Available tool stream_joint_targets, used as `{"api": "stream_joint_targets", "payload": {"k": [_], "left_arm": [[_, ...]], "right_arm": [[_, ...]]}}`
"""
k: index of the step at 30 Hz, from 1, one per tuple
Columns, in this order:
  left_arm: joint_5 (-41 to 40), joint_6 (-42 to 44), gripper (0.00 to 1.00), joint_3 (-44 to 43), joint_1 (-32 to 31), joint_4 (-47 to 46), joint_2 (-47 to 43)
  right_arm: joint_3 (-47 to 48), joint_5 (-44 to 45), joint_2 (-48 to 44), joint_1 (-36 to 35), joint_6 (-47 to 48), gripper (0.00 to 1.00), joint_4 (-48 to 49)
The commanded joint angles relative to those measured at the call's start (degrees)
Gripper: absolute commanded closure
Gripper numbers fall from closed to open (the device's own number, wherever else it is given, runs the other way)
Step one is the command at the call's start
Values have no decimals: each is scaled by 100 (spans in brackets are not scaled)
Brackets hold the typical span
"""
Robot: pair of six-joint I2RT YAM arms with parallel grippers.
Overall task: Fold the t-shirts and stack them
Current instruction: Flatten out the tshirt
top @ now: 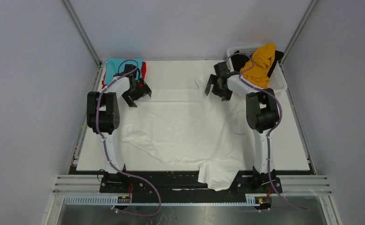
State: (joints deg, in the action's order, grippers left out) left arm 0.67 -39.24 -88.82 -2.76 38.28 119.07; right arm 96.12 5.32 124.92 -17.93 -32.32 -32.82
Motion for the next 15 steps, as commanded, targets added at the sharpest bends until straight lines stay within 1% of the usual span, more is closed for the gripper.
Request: {"api": "stream_joint_targets", "payload": {"k": [1,2,4,6,9,11,15], "left_arm": [[-40,89,1,-454,53,269,-38],[-40,90,1,-420,38,276,-189],[-340,-8,1,-251,-27,364,-574],[-435,-52,1,62,-142,472,-991],[-658,-148,1,700,-426,627,-1670],[-602,-239,1,1209,-700,597,-2086],[-368,-350,1,2048,-1320,433,-2644]], "right_arm": [[663,-35,61,49,169,1,-431],[660,-98,-38,53,235,0,-431],[507,-136,-353,45,318,1,-432],[112,-124,-779,16,358,1,-371],[-931,-94,-1695,-74,330,0,54],[-1774,-151,-2221,-143,244,0,452],[-3272,-497,-2826,-209,1,1,1297]]}}
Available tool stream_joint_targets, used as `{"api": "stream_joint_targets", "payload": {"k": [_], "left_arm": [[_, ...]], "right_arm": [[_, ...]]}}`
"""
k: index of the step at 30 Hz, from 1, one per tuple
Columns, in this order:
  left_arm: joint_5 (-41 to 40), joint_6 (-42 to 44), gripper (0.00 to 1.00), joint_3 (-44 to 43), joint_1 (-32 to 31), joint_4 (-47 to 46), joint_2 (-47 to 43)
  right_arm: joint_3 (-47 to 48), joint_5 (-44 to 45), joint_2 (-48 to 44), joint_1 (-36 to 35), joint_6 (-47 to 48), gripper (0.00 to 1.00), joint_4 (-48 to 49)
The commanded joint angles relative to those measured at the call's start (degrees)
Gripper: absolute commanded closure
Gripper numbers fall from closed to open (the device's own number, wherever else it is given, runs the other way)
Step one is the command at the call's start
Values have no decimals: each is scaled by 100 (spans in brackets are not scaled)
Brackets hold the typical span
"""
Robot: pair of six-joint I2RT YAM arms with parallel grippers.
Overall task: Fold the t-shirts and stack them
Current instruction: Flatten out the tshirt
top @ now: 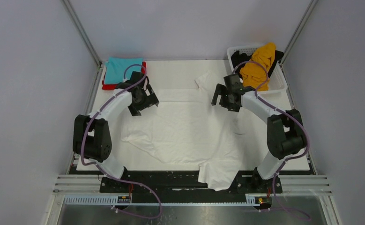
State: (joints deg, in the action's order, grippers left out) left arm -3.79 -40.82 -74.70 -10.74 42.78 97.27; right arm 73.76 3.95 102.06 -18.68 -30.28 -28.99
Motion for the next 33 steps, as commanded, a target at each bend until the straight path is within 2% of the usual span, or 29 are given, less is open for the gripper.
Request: {"api": "stream_joint_targets", "payload": {"k": [1,6,15,25,33], "left_arm": [[171,-256,1,830,-660,-126,-541],[521,-429,1,1465,-1065,-512,-624],[-61,-645,1,2744,-1113,-546,-1030],[-1136,-1265,1,3620,-1070,829,-2284],[-423,-1697,1,4069,-1078,1420,-2945]], "right_arm": [[-1254,-488,-576,-146,-231,0,1058],[-1934,-628,-639,-193,-282,0,1304],[-2249,-421,-449,-185,-355,0,1422],[-2284,-116,-350,-160,-540,1,1300],[-2316,-159,-352,-93,-613,1,1291]]}}
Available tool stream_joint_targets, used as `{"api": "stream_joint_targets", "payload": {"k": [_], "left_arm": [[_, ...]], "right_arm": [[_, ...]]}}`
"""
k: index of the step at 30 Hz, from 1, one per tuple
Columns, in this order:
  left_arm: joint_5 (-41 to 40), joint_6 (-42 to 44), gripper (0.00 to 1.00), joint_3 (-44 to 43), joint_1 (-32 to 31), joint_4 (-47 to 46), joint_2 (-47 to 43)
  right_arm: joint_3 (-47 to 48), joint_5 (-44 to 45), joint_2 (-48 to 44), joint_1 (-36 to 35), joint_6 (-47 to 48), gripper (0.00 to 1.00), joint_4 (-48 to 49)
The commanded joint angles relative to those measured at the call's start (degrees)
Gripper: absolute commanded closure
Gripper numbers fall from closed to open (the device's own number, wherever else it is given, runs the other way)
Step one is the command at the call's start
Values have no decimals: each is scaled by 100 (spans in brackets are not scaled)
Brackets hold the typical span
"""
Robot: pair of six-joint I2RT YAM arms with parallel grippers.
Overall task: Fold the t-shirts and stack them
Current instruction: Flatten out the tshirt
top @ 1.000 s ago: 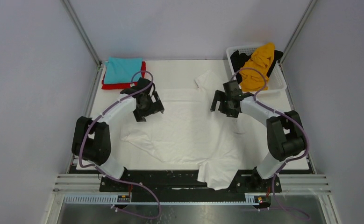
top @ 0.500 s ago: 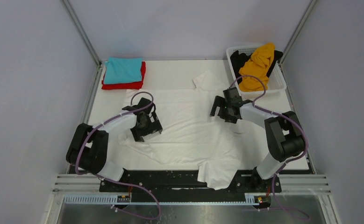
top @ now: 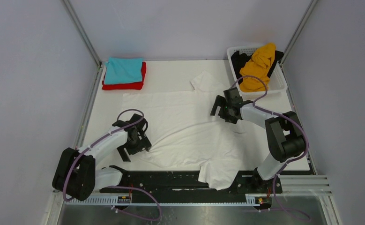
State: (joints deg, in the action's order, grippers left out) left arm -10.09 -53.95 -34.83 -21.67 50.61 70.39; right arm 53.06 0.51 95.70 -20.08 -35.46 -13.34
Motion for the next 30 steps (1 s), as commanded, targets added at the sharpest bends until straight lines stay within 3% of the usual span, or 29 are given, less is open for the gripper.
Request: {"api": "stream_joint_targets", "payload": {"k": [1,10,20,24,29,30], "left_arm": [[232,-452,1,75,6,717,-367],[124,-1057,1,-319,10,2026,-1686],[203,-1218,1,-387,-92,2343,-2526],[-330,-845,1,-789,-89,1623,-1966],[-368,-83,2,-1711,-83,979,-234],[-449,-33,6,-1867,-83,998,141]], "right_arm": [[-250,181,271,47,-96,0,-269],[-368,-33,219,214,-272,1,-157],[-512,-156,-58,289,-77,0,62],[-494,44,-276,294,83,0,76],[-478,-231,-584,281,309,1,146],[-481,-220,-677,269,350,1,167]]}}
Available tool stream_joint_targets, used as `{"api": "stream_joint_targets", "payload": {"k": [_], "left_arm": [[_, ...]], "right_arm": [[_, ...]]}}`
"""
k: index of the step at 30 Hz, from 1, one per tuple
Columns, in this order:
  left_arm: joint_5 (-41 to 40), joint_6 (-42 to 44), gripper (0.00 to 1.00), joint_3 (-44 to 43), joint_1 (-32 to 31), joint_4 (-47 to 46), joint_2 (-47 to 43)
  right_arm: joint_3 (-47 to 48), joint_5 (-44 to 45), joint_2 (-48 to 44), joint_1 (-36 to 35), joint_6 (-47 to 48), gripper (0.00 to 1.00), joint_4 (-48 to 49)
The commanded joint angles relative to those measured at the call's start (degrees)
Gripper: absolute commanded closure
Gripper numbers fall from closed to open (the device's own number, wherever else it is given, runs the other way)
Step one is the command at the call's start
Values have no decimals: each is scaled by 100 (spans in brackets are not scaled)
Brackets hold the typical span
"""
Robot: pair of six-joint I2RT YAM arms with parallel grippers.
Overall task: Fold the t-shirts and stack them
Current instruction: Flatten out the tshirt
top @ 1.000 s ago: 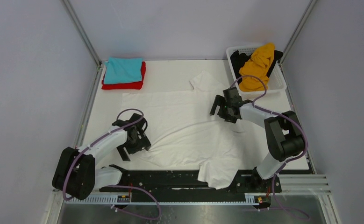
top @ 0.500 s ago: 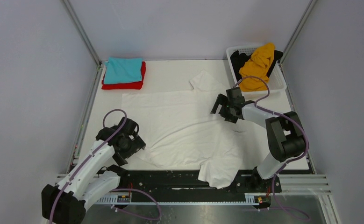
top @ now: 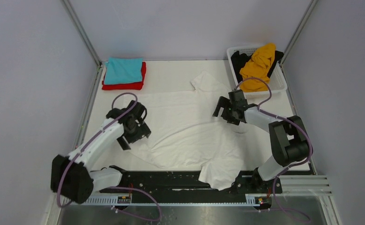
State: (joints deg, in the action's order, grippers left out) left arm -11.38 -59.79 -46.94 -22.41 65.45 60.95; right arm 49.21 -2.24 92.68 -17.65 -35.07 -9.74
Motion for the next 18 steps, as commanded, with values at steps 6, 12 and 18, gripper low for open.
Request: {"api": "stream_joint_targets", "payload": {"k": [6,12,18], "left_arm": [[-56,726,32,-834,-17,-904,2204],[-286,574,45,-408,-17,-1064,2426],[-557,449,57,-414,5,-1211,2919]], "right_arm": [[-26,144,-738,-66,320,0,-248],[456,173,-555,-467,406,1,-264],[1030,161,-65,-1067,450,1,-265]]}}
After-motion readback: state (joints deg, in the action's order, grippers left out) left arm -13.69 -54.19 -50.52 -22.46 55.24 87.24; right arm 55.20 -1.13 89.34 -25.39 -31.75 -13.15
